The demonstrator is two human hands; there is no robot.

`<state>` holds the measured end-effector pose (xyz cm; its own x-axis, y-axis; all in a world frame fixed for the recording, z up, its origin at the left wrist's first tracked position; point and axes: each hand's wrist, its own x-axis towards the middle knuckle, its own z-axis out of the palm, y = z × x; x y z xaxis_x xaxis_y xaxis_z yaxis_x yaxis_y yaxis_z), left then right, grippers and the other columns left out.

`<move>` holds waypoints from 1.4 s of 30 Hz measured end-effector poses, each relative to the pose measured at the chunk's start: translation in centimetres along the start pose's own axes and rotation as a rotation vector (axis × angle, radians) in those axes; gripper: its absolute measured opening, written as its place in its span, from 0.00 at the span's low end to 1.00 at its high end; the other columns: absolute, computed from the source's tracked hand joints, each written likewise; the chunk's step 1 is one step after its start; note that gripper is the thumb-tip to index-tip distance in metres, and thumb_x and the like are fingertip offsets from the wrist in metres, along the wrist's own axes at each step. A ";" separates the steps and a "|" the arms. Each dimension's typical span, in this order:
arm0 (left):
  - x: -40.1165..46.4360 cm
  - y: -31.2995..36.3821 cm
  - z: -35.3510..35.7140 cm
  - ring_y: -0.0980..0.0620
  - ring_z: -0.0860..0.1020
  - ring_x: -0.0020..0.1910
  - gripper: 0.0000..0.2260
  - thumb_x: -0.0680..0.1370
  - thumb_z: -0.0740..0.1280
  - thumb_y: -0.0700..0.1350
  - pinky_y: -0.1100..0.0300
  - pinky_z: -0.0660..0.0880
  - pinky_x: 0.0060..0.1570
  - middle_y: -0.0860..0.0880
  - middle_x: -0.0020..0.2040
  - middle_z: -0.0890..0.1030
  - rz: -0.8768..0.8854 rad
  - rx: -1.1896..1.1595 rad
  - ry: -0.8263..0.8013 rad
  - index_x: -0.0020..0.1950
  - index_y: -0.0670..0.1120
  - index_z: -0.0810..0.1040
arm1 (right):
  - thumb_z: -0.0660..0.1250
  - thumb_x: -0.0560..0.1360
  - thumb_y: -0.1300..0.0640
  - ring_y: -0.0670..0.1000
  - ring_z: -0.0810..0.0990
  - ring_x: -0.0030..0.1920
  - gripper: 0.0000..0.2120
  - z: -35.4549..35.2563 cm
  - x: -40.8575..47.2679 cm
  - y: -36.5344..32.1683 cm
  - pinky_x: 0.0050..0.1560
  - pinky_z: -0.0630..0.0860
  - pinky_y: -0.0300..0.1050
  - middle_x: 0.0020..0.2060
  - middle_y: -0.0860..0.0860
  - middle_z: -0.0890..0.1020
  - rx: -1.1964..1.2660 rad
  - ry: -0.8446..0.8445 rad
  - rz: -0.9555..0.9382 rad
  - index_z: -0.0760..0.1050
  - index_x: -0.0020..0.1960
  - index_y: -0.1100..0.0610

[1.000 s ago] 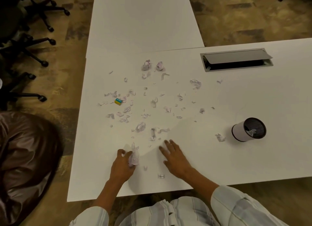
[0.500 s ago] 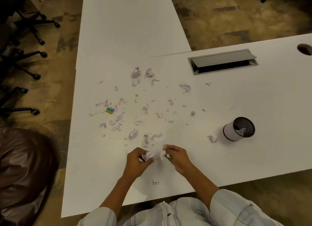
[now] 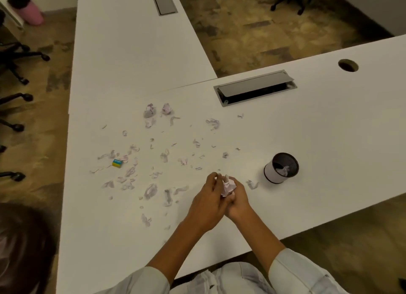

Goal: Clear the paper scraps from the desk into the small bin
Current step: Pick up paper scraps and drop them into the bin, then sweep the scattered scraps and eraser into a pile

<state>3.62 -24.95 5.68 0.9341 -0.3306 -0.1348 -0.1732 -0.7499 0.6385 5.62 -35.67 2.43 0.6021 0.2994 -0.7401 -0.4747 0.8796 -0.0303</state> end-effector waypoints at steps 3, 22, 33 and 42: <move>1.0 0.9 -0.4 0.49 0.78 0.60 0.33 0.77 0.51 0.66 0.57 0.79 0.52 0.50 0.78 0.53 0.052 0.077 0.053 0.77 0.53 0.47 | 0.67 0.73 0.57 0.52 0.78 0.40 0.05 -0.1 -0.9 -3.5 0.45 0.78 0.43 0.37 0.54 0.79 0.144 -0.123 -0.089 0.76 0.42 0.59; -2.0 -9.8 -1.2 0.45 0.58 0.76 0.45 0.67 0.59 0.72 0.46 0.62 0.73 0.44 0.76 0.62 -0.298 0.067 0.040 0.76 0.45 0.57 | 0.69 0.73 0.60 0.50 0.80 0.43 0.03 -3.8 -0.2 -19.1 0.43 0.76 0.37 0.43 0.54 0.83 -1.226 0.701 -1.422 0.79 0.46 0.60; -5.7 -21.5 -6.3 0.35 0.50 0.76 0.58 0.58 0.70 0.73 0.39 0.57 0.73 0.38 0.77 0.52 -0.660 0.257 -0.053 0.78 0.49 0.48 | 0.71 0.70 0.64 0.50 0.77 0.39 0.09 -1.7 -0.3 -13.0 0.41 0.71 0.36 0.45 0.55 0.81 -1.561 0.523 -1.551 0.78 0.50 0.58; -5.0 -27.2 -10.1 0.35 0.47 0.77 0.66 0.51 0.70 0.75 0.38 0.50 0.75 0.34 0.77 0.49 -0.824 0.157 0.101 0.77 0.48 0.43 | 0.66 0.77 0.45 0.62 0.50 0.78 0.36 -8.7 4.8 -4.1 0.76 0.54 0.64 0.76 0.65 0.56 -1.909 0.754 -0.686 0.58 0.75 0.65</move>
<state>6.88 2.91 -3.35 0.8029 0.4043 -0.4382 0.5414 -0.8021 0.2521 4.86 -41.00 -6.81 0.8403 -0.4026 -0.3632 -0.5351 -0.7238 -0.4357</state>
